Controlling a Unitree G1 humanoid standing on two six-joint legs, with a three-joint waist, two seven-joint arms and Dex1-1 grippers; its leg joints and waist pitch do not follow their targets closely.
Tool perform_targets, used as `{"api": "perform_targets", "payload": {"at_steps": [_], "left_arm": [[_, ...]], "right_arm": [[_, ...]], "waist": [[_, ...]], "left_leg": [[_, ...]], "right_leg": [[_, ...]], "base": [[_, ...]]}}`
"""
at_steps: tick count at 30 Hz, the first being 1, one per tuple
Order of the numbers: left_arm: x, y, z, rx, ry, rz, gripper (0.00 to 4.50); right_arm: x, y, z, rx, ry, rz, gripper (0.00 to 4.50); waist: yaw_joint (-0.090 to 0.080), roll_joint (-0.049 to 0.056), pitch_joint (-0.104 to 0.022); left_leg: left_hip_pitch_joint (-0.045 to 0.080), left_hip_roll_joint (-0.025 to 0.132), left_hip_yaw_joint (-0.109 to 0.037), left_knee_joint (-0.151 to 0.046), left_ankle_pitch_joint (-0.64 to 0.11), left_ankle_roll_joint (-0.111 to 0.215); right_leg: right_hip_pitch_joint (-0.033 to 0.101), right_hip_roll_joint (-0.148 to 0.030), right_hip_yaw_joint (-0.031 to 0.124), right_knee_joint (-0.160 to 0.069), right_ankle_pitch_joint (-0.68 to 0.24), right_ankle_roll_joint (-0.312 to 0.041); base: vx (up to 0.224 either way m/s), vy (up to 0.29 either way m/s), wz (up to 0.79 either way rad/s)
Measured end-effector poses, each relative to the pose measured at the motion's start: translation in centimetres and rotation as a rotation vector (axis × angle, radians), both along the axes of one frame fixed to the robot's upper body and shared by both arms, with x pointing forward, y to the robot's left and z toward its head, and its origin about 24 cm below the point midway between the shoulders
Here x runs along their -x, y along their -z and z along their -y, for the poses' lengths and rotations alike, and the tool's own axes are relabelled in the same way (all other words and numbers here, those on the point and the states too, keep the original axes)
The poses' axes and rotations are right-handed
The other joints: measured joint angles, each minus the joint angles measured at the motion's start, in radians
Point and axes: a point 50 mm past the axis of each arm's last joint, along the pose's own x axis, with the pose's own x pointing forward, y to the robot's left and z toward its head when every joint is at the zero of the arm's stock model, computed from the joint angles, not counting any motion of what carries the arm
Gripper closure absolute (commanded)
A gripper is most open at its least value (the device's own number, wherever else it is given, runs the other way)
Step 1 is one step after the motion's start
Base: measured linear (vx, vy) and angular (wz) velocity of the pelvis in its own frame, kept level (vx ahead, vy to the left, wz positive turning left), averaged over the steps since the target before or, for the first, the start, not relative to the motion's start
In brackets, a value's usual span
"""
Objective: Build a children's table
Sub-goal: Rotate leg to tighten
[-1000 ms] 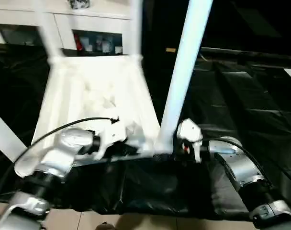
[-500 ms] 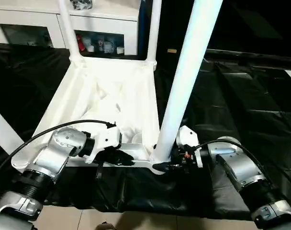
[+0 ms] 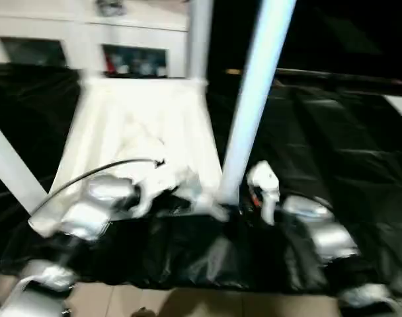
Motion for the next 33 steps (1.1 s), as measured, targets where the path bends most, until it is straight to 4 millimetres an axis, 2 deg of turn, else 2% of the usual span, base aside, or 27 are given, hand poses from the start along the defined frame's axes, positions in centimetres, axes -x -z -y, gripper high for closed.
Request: {"api": "perform_targets", "payload": {"at_steps": [2, 5, 7, 9, 13, 15, 22, 29, 33], "left_arm": [[-0.3, 0.3, 1.1, 0.005, -0.065, 0.016, 4.5], [-0.5, 0.4, 2.1, -0.001, -0.12, 0.045, 4.5], [-0.4, 0.4, 2.4, -0.004, -0.129, 0.059, 4.5], [-0.3, 0.3, 2.4, -0.009, -0.127, 0.068, 4.5], [-0.2, 0.2, 2.5, -0.018, -0.108, 0.077, 4.5], [0.0, 0.0, 2.2, -0.025, -0.073, 0.078, 4.5], [1.0, -0.3, 0.2, -0.014, 0.056, 0.061, 4.5], [2.0, -0.5, -1.9, -0.002, 0.18, -0.026, 4.5], [2.5, -0.7, -2.6, -0.01, 0.253, -0.065, 4.5]], "right_arm": [[-0.7, 0.1, -0.8, 0.0, 0.151, -0.001, 1.78], [-1.3, 0.2, -1.9, -0.004, 0.298, -0.006, 1.78], [-1.4, 0.1, -2.1, -0.004, 0.325, 0.004, 1.78], [-1.4, 0.1, -2.0, -0.011, 0.322, 0.012, 1.22], [-1.2, 0.0, -1.8, -0.045, 0.297, -0.001, 0.98], [-0.8, -0.1, -1.0, -0.036, 0.22, 0.007, 0.81], [0.6, -0.8, 1.1, 0.056, -0.089, 0.036, 0.81], [1.7, -1.3, 2.0, 0.127, -0.375, 0.023, 0.81], [2.3, -1.7, 2.1, 0.148, -0.516, 0.013, 0.81]], "waist": [[-0.014, 0.0, 0.0], [-0.018, 0.001, -0.001], [-0.017, 0.001, -0.001], [-0.017, 0.001, -0.002], [-0.017, 0.001, -0.002], [-0.016, 0.001, -0.001], [-0.012, 0.002, -0.001], [0.003, 0.002, 0.0], [0.017, 0.002, 0.0]], "left_leg": [[0.0, -0.001, -0.002, -0.002, 0.0, 0.0], [0.001, -0.002, -0.002, -0.003, 0.0, 0.0], [0.001, -0.002, -0.002, -0.003, 0.0, 0.0], [0.0, -0.002, -0.002, -0.003, 0.0, 0.0], [0.0, -0.002, -0.002, -0.003, 0.0, 0.0], [-0.001, -0.002, -0.002, -0.003, 0.0, 0.0], [-0.002, -0.002, -0.001, -0.006, 0.0, 0.0], [-0.001, -0.001, 0.0, -0.003, 0.0, 0.0], [-0.001, 0.001, 0.001, -0.002, 0.0, 0.0]], "right_leg": [[0.0, 0.0, -0.001, -0.002, 0.0, 0.0], [0.0, 0.0, -0.001, -0.002, 0.0, 0.0], [0.0, 0.0, 0.0, -0.002, 0.0, 0.0], [0.0, 0.0, 0.0, -0.002, 0.001, 0.0], [0.0, 0.0, 0.0, -0.002, 0.002, -0.001], [0.0, 0.0, 0.0, -0.002, 0.003, -0.004], [-0.001, 0.001, -0.001, -0.003, -0.001, -0.002], [-0.001, 0.001, -0.001, -0.003, -0.001, -0.002], [-0.001, 0.0, -0.001, -0.002, -0.001, -0.002]], "base": [[0.0, 0.0, 0.0], [0.0, 0.0, 0.0], [0.0, 0.0, 0.0], [0.0, 0.0, 0.0], [0.0, 0.0, 0.0], [0.0, 0.0, 0.0], [0.0, 0.0, 0.0], [0.0, 0.0, 0.0], [0.0, 0.0, 0.0]]}}
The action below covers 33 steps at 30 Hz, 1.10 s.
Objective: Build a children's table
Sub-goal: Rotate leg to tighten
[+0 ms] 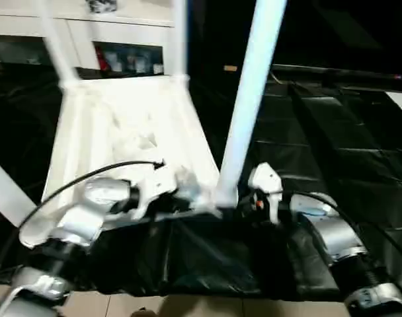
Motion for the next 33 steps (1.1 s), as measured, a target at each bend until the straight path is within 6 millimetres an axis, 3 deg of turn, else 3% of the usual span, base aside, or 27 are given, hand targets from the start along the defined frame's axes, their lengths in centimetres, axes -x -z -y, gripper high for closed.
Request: {"api": "perform_targets", "payload": {"at_steps": [4, 13, 21, 30, 32, 33], "left_arm": [[0.2, -0.1, -0.4, -0.012, 0.044, -0.01, 4.5], [0.4, -0.1, -0.6, -0.009, 0.071, -0.021, 4.5], [0.3, 0.0, -0.5, -0.005, 0.064, -0.018, 4.5], [-1.0, 0.2, 1.0, -0.022, -0.075, 0.044, 4.5], [-1.9, 0.5, 2.5, -0.028, -0.209, 0.073, 4.5], [-2.1, 0.5, 2.9, -0.026, -0.228, 0.079, 4.5]], "right_arm": [[0.3, -0.1, -0.4, -0.005, -0.066, -0.017, 0.81], [0.4, -0.2, -0.5, -0.008, -0.096, -0.046, 1.65], [0.7, 0.1, -0.7, -0.032, -0.081, -0.054, 1.76], [-0.1, 1.2, -0.8, -0.099, 0.21, -0.037, 1.78], [-1.2, 1.9, -1.7, -0.139, 0.465, -0.02, 1.78], [-1.4, 1.9, -1.7, -0.137, 0.513, -0.01, 1.78]], "waist": [[0.004, -0.001, 0.0], [0.006, -0.003, 0.001], [0.009, -0.003, 0.001], [0.0, -0.004, 0.001], [-0.009, -0.004, 0.001], [-0.013, -0.004, 0.001]], "left_leg": [[0.0, 0.001, 0.001, 0.0, 0.0, 0.0], [-0.001, 0.001, 0.001, 0.0, 0.0, 0.0], [-0.001, 0.001, 0.002, 0.0, 0.0, 0.0], [0.001, 0.001, 0.001, 0.0, 0.0, 0.0], [0.001, 0.001, 0.001, 0.0, 0.0, 0.0], [0.001, 0.0, 0.0, 0.0, 0.0, 0.0]], "right_leg": [[0.0, 0.0, 0.0, 0.001, 0.0, 0.0], [0.0, 0.0, 0.0, 0.001, 0.0, 0.0], [0.0, 0.0, 0.0, 0.001, 0.0, 0.0], [0.002, 0.0, 0.001, 0.002, 0.001, 0.002], [0.003, 0.0, 0.001, 0.002, 0.001, 0.003], [0.002, 0.0, 0.001, 0.001, 0.001, 0.003]], "base": [[0.0, 0.0, 0.0], [0.0, 0.0, 0.0], [0.0, 0.0, 0.0], [0.0, 0.0, 0.0], [0.0, 0.0, 0.0], [0.0, 0.0, 0.0]]}}
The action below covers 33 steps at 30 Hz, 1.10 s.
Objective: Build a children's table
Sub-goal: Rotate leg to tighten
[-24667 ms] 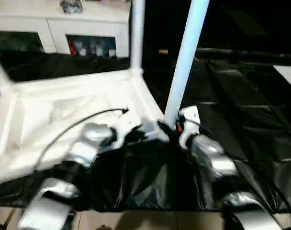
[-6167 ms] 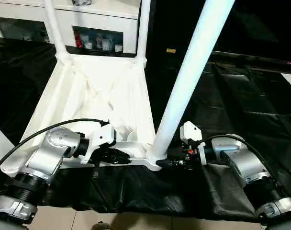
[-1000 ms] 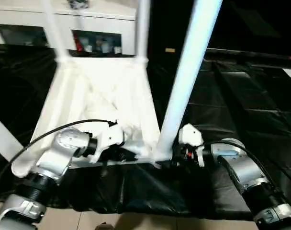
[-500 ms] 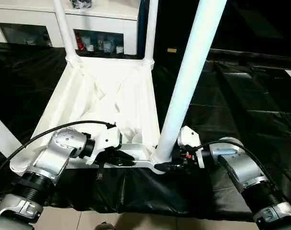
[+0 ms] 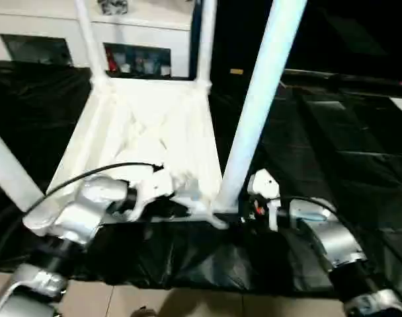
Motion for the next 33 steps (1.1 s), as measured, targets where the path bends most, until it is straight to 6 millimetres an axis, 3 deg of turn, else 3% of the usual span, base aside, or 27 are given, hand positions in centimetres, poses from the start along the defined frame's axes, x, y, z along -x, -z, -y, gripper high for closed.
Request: {"api": "perform_targets", "payload": {"at_steps": [4, 8, 9, 16, 17, 19, 21, 25, 33], "left_arm": [[-0.2, 0.4, 1.8, 0.018, -0.087, 0.009, 4.5], [-0.3, 0.4, 2.3, 0.009, -0.116, 0.029, 4.5], [-0.2, 0.4, 2.3, 0.009, -0.117, 0.032, 4.5], [0.0, 0.3, 2.2, 0.012, -0.095, 0.064, 4.5], [0.0, 0.2, 2.2, 0.016, -0.097, 0.069, 4.22], [0.0, 0.2, 2.4, 0.022, -0.097, 0.066, 4.22], [0.0, 0.1, 2.6, 0.027, -0.106, 0.051, 3.88], [0.0, 0.2, 2.8, 0.03, -0.144, 0.048, 3.74], [0.6, -0.1, 1.5, -0.002, -0.172, 0.023, 3.74]], "right_arm": [[-0.9, 0.2, -1.0, -0.007, 0.218, -0.006, 1.78], [-1.2, 0.1, -1.6, 0.007, 0.278, 0.007, 1.78], [-1.2, 0.1, -1.6, 0.005, 0.278, 0.009, 1.22], [-1.0, -0.1, -1.2, 0.005, 0.24, 0.026, 0.61], [-0.9, -0.3, -0.9, 0.015, 0.221, 0.035, 0.59], [-0.9, -0.4, -0.6, 0.023, 0.204, 0.042, 0.59], [-0.7, -0.5, -0.3, 0.034, 0.178, 0.05, 0.58], [-0.2, -0.8, -0.2, 0.038, 0.115, 0.062, 0.58], [0.2, -0.9, 1.0, 0.065, 0.086, 0.066, 0.58]], "waist": [[-0.021, 0.001, -0.001], [-0.021, 0.002, -0.002], [-0.022, 0.003, -0.002], [-0.02, 0.005, -0.001], [-0.018, 0.005, -0.001], [-0.018, 0.006, -0.001], [-0.016, 0.007, 0.0], [-0.022, 0.008, 0.001], [-0.034, 0.011, 0.003]], "left_leg": [[0.001, -0.004, -0.004, 0.0, 0.0, 0.0], [0.0, -0.004, -0.005, -0.002, 0.0, 0.0], [0.0, -0.004, -0.005, -0.002, 0.0, 0.0], [-0.001, -0.004, -0.005, -0.002, 0.0, 0.0], [-0.001, -0.004, -0.005, -0.002, 0.0, 0.0], [-0.001, -0.004, -0.005, -0.002, 0.0, 0.0], [-0.002, -0.004, -0.005, -0.002, 0.0, 0.0], [-0.005, -0.004, -0.004, -0.002, 0.0, 0.0], [-0.004, -0.003, -0.003, -0.002, 0.0, 0.0]], "right_leg": [[0.0, 0.0, 0.0, -0.002, 0.0, 0.0], [0.0, 0.0, 0.0, -0.002, 0.0, 0.0], [0.0, 0.0, 0.0, -0.002, 0.0, 0.0], [0.0, 0.0, 0.0, -0.002, 0.001, 0.0], [-0.001, 0.0, 0.0, -0.002, 0.001, 0.0], [-0.001, 0.0, 0.0, -0.002, 0.003, -0.003], [-0.001, 0.0, 0.0, -0.002, 0.004, -0.005], [-0.003, 0.002, 0.0, -0.002, 0.003, -0.003], [-0.003, 0.003, 0.0, -0.002, 0.0, -0.002]], "base": [[0.0, 0.0, 0.0], [0.0, 0.0, 0.0], [0.0, 0.0, 0.0], [0.0, 0.0, 0.0], [0.0, 0.0, 0.0], [0.0, 0.0, 0.0], [0.0, 0.0, 0.0], [0.0, 0.0, 0.0], [0.0, 0.0, 0.0]]}}
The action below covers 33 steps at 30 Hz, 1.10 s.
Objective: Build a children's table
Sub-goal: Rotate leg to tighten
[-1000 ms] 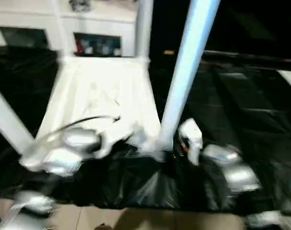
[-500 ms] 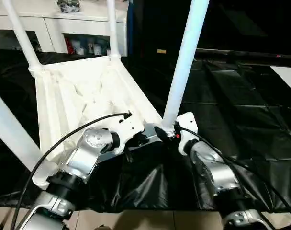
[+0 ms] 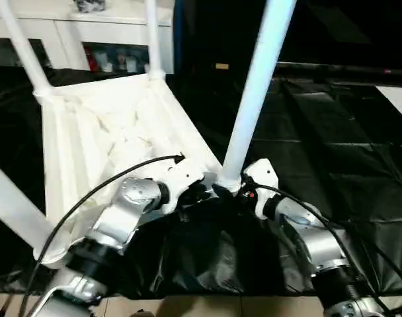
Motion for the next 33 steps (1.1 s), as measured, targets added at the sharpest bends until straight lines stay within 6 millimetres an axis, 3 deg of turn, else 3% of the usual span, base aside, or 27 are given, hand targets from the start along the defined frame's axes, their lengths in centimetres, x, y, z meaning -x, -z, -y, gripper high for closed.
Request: {"api": "perform_targets", "payload": {"at_steps": [7, 15, 20, 24, 28, 33], "left_arm": [[0.5, 0.0, -1.5, -0.005, -0.026, -0.032, 3.74], [0.6, 0.0, -1.4, 0.081, -0.021, -0.098, 4.47], [0.2, 0.1, -1.5, 0.093, 0.008, -0.113, 4.47], [0.2, 0.2, -2.1, 0.075, 0.055, -0.099, 4.5], [0.7, 0.2, -2.9, 0.067, 0.145, -0.106, 4.5], [1.5, 0.1, -4.0, 0.057, 0.258, -0.132, 4.5]], "right_arm": [[0.5, 0.6, 1.1, 0.028, -0.003, -0.025, 0.58], [0.5, 0.3, 1.1, 0.028, -0.032, -0.02, 0.58], [0.3, -0.2, 1.6, 0.041, -0.063, -0.001, 0.58], [-0.1, -1.1, 2.1, 0.023, -0.122, 0.008, 0.1], [-0.3, -2.0, 3.2, 0.062, -0.2, 0.008, 0.04], [0.0, -2.4, 2.7, 0.085, -0.381, -0.019, 0.04]], "waist": [[-0.002, 0.0, 0.001], [0.006, 0.002, 0.001], [0.007, 0.004, 0.001], [0.005, 0.009, 0.001], [0.014, 0.009, 0.0], [0.023, 0.006, 0.0]], "left_leg": [[0.001, 0.0, 0.0, 0.0, 0.0, 0.0], [0.0, 0.0, 0.0, 0.001, 0.0, 0.0], [0.0, -0.001, 0.003, 0.001, 0.0, 0.0], [0.002, 0.0, 0.003, -0.001, 0.0, 0.0], [0.002, 0.0, 0.003, -0.001, 0.0, 0.0], [0.002, 0.0, 0.003, 0.003, 0.0, 0.0]], "right_leg": [[0.0, 0.0, 0.0, 0.0, 0.001, 0.0], [0.0, -0.001, 0.001, 0.0, 0.001, -0.001], [0.0, -0.001, 0.003, 0.0, 0.001, 0.0], [0.0, -0.001, 0.002, 0.001, 0.001, 0.0], [0.0, -0.001, 0.002, 0.001, 0.001, 0.0], [0.0, -0.002, 0.001, 0.0, 0.001, 0.0]], "base": [[0.0, 0.0, 0.0], [0.0, 0.0, 0.0], [0.0, 0.0, 0.0], [0.0, 0.0, 0.0], [0.0, 0.0, 0.0], [0.0, 0.0, 0.0]]}}
